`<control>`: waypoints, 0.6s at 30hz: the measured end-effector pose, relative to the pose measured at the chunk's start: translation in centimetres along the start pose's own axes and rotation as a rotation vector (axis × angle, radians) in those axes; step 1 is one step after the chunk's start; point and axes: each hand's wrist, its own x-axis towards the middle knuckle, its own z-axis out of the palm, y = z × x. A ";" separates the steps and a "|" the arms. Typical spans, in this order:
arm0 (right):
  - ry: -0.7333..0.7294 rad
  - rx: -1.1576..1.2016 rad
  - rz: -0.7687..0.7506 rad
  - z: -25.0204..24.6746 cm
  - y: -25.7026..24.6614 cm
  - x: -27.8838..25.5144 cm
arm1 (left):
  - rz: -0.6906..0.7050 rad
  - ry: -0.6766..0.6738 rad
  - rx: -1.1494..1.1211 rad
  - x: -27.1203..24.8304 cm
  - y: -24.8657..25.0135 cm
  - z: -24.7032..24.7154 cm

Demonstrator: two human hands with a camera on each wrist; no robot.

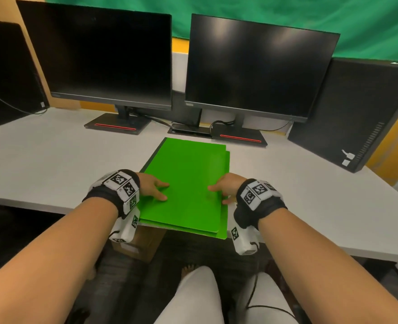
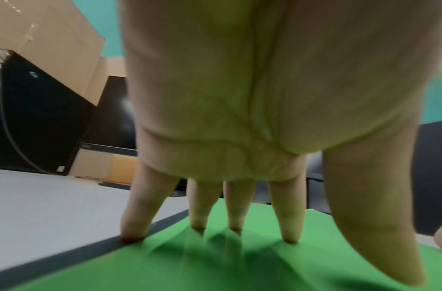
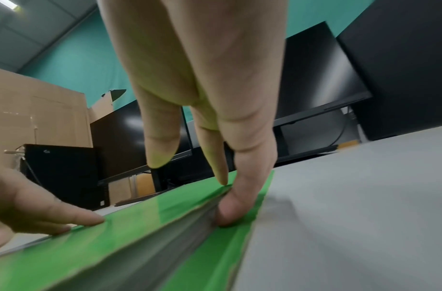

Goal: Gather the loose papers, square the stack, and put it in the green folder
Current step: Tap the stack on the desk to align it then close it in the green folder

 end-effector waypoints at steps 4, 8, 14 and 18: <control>-0.026 0.010 -0.057 2.6 -3.3 2.0 | -0.063 0.043 -0.093 0.9 -4.7 -0.7; -0.058 -0.020 -0.099 5.0 -5.9 4.0 | -0.120 0.055 -0.174 1.6 -8.5 -1.5; -0.074 0.014 -0.084 5.1 -6.0 4.4 | -0.154 0.061 -0.166 2.1 -8.8 -1.5; -0.085 0.017 -0.044 3.0 -4.1 2.2 | -0.039 0.173 -0.204 0.3 -6.0 -1.3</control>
